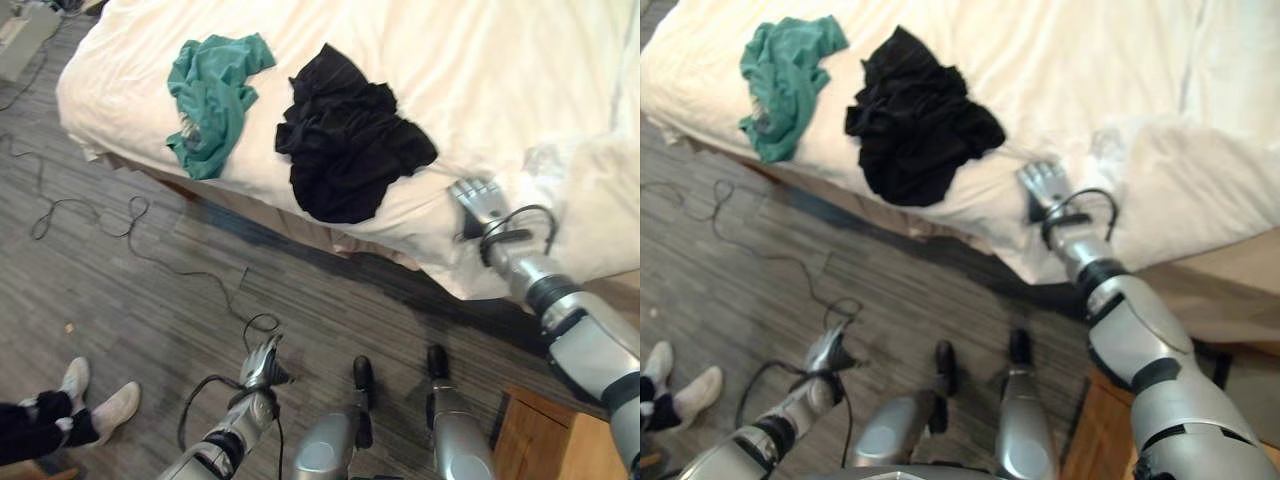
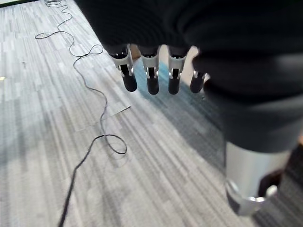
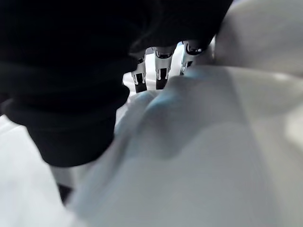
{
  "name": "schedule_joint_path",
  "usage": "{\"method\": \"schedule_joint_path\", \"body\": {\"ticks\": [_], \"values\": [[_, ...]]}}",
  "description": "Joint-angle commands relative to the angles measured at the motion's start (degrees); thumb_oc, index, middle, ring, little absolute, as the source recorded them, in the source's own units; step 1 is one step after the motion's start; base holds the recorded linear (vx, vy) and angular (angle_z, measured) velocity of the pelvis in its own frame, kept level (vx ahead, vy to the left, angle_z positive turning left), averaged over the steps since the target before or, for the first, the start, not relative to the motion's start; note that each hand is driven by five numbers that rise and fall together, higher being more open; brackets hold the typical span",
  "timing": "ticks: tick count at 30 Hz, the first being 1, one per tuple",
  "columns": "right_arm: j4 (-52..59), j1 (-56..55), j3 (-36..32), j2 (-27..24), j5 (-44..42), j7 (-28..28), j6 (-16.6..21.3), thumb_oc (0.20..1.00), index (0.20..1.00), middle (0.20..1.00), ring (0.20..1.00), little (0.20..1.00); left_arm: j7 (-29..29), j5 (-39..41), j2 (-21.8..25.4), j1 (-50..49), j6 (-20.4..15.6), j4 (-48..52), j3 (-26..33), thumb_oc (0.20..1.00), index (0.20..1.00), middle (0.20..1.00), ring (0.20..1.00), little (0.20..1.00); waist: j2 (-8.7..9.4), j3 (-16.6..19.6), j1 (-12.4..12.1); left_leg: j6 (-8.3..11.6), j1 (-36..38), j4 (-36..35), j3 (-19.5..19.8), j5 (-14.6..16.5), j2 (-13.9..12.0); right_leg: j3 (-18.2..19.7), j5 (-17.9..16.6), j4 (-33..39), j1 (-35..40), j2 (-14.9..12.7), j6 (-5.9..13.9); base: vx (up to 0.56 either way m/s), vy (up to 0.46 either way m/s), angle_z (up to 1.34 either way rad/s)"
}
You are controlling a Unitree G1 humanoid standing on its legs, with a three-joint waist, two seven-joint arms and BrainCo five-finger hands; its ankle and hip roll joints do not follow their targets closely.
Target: Tidy up the quilt and then pick up the clothes from the bed and put them into the laundry hamper.
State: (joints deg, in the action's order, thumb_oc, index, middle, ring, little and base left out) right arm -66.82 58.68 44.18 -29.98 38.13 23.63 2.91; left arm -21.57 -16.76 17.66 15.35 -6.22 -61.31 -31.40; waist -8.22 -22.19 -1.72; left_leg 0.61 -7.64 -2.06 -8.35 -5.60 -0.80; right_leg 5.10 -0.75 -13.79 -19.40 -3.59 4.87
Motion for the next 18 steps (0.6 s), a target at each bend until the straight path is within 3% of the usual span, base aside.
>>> {"method": "schedule_joint_path", "body": {"ticks": [1, 7, 11, 12, 13, 18], "values": [[-9.06, 1.43, -4.06, -11.11, -4.01, 0.43, -10.53, 1.0, 1.0, 1.0, 1.0, 1.0, -1.36, 1.47, -0.56, -1.42, -0.38, -2.53, 0.2, 1.0, 1.0, 1.0, 1.0, 1.0, 2.06, -0.03, 3.16, 4.11, -1.2, 3.63, -2.51, 5.13, -1.9, -0.2, 6.85, 2.08, 4.47, -0.55, 2.59, 0.01, 0.01, -0.1], [-0.01, -4.99, -7.03, -11.31, -2.92, 1.21, -9.19, 1.0, 1.0, 1.0, 1.0, 1.0, -0.71, -0.96, -2.01, -5.49, 0.95, -6.52, 2.86, 1.0, 1.0, 1.0, 1.0, 1.0, 2.78, 1.19, 5.19, 4.17, 1.58, 1.73, -4.02, 5.47, -2.92, 1.41, 6.59, 4.13, 6.27, 0.18, 2.14, 0.02, 0.01, -0.16], [26.08, -15.13, -11.14, -14.33, 2.28, 1.53, -6.93, 1.0, 1.0, 1.0, 1.0, 1.0, -0.27, -3.51, -2.74, -6.73, 1.64, -5.67, 4.26, 1.0, 1.0, 1.0, 1.0, 1.0, 4.2, 2.57, 7.03, 4.0, 4.73, 1.14, -5.31, 6.41, -3.72, 2.67, 6.65, 5.3, 8.59, 0.72, 1.82, 0.03, 0.01, -0.18], [26.47, -15.46, -11.42, -14.48, 2.36, 1.35, -7.02, 1.0, 1.0, 1.0, 1.0, 1.0, -0.26, -3.52, -2.71, -6.76, 1.66, -5.64, 4.16, 1.0, 1.0, 1.0, 1.0, 1.0, 4.2, 2.54, 6.95, 4.0, 4.83, 1.12, -5.31, 6.41, -3.72, 2.66, 6.66, 5.31, 8.69, 0.72, 1.82, 0.01, 0.005, -0.35], [37.38, -18.68, -14.66, -17.34, 3.13, 2.24, -5.45, 1.0, 1.0, 1.0, 1.0, 1.0, -0.09, -4.32, -2.71, -6.54, 1.59, -4.18, 4.34, 1.0, 1.0, 1.0, 1.0, 1.0, 4.7, 3.16, 7.47, 3.97, 5.99, 0.64, -5.57, 6.54, -3.96, 2.72, 6.82, 5.33, 9.51, 0.71, 1.74, 0.0, 0.006, -0.3], [45.56, -21.95, -18.46, -19.07, 2.42, 3.46, -3.86, 1.0, 1.0, 1.0, 1.0, 1.0, 0.02, -4.94, -2.77, -6.66, 1.63, -2.94, 4.11, 1.0, 1.0, 1.0, 1.0, 1.0, 5.24, 3.65, 7.41, 3.93, 7.15, 0.07, -5.59, 6.43, -4.24, 2.4, 7.07, 4.97, 10.19, 0.62, 1.6, -0.01, -0.008, -0.12]]}}
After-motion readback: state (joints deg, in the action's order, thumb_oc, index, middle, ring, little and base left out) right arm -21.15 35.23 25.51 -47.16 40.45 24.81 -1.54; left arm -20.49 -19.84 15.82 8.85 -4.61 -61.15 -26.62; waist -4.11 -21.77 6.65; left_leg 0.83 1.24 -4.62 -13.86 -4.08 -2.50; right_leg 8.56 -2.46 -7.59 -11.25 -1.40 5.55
